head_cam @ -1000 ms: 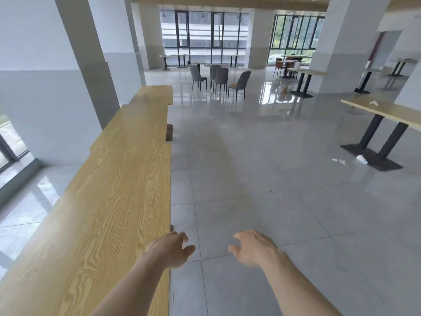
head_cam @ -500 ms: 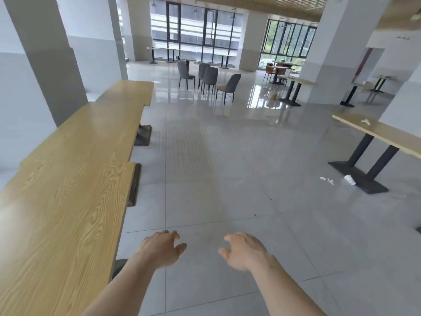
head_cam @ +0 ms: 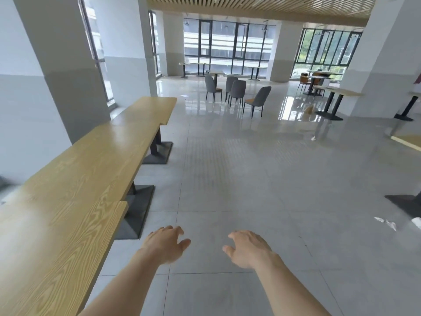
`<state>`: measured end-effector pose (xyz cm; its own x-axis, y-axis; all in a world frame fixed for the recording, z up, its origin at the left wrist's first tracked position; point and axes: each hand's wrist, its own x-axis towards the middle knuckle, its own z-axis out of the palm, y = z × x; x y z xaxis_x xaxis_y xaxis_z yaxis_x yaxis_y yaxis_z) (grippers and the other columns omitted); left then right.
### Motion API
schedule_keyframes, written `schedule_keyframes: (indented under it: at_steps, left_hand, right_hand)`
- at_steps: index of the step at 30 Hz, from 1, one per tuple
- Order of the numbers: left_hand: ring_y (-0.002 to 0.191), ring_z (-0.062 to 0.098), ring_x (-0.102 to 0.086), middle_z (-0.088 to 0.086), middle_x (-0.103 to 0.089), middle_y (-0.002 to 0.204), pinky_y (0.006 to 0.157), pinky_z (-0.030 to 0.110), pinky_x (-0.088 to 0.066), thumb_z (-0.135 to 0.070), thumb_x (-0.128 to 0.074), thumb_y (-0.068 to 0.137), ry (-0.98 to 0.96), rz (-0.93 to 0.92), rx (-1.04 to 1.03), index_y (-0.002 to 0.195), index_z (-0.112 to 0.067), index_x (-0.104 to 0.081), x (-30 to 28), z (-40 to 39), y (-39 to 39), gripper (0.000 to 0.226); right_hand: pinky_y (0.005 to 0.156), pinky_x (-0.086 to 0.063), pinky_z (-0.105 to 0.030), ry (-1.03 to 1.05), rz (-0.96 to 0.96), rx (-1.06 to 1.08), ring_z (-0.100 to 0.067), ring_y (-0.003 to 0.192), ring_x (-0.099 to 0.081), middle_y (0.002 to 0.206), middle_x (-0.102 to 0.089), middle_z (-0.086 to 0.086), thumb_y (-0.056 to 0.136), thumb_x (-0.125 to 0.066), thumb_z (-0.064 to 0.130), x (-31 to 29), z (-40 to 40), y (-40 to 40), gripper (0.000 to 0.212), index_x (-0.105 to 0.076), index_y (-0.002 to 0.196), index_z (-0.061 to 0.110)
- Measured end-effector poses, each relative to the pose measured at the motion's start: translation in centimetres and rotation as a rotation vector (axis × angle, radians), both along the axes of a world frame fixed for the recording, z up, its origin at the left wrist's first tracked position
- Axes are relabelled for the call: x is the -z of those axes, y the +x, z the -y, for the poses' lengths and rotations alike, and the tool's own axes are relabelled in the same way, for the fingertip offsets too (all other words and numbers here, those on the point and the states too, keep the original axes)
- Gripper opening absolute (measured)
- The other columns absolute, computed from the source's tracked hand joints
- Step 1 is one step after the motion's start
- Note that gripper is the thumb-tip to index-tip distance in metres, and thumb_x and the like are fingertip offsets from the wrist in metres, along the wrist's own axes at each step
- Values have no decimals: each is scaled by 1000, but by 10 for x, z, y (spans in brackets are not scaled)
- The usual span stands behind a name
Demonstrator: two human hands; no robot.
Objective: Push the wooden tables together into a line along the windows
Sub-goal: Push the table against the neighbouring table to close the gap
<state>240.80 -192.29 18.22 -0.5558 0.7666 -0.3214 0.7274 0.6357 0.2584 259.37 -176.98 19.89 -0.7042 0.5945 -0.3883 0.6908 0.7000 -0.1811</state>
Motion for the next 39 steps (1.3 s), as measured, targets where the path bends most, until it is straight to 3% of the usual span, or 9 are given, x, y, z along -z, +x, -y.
schedule_keyframes:
  at_steps: [7,16,22,26,31,35,39]
  left_hand:
    - [133,20,-50,-5,-52,147,113,43,-40,-58,-43,101,63,-5,-170,146,-30,-46,-19,-96,-78,53]
    - [127,20,-51,-5,-54,141,107,38,-44,-57,-43,101,79,21,-444,141,-30,-50,5,-103,-204,49]
    - [126,18,-52,-7,-51,143,100,34,-46,-58,-37,101,84,81,-713,142,-32,-47,42,-79,-308,50]
    - [133,20,-50,-6,-47,150,103,38,-45,-59,-37,101,77,134,-903,146,-34,-44,58,-58,-354,52]
    - [134,23,-49,-4,-47,151,106,41,-43,-59,-39,101,59,154,-1123,147,-32,-43,73,-22,-371,54]
    - [135,24,-48,-2,-46,153,108,41,-40,-58,-39,101,59,156,-1294,146,-31,-44,85,2,-363,53]
    - [137,20,-44,-6,-48,149,110,37,-37,-57,-38,101,71,89,-1439,145,-31,-44,113,16,-342,51]
  right_hand:
    - [115,-35,-37,-11,26,-160,-28,142,-42,155,-46,-5,103,-43,51,-14,-126,-109,58,-43,151,19]
    - [115,-34,-39,-3,74,-457,-29,144,-41,158,-41,-7,103,-44,48,10,-174,-298,58,-40,153,19]
    - [107,-42,-40,21,116,-672,-32,133,-50,147,-51,-7,101,-46,49,36,-158,-449,52,-49,144,18]
    - [109,-41,-42,25,164,-840,-32,134,-48,148,-50,-8,102,-45,47,51,-134,-534,52,-47,144,16]
    - [111,-38,-43,-5,174,-1067,-31,137,-45,148,-49,-8,103,-44,46,65,-89,-602,53,-46,146,15]
    - [103,-41,-41,-31,161,-1224,-33,128,-53,128,-58,-6,103,-45,44,89,-51,-631,40,-59,126,15]
    - [110,-38,-40,-64,94,-1373,-29,134,-48,142,-55,-6,103,-43,45,129,-15,-637,48,-52,143,18]
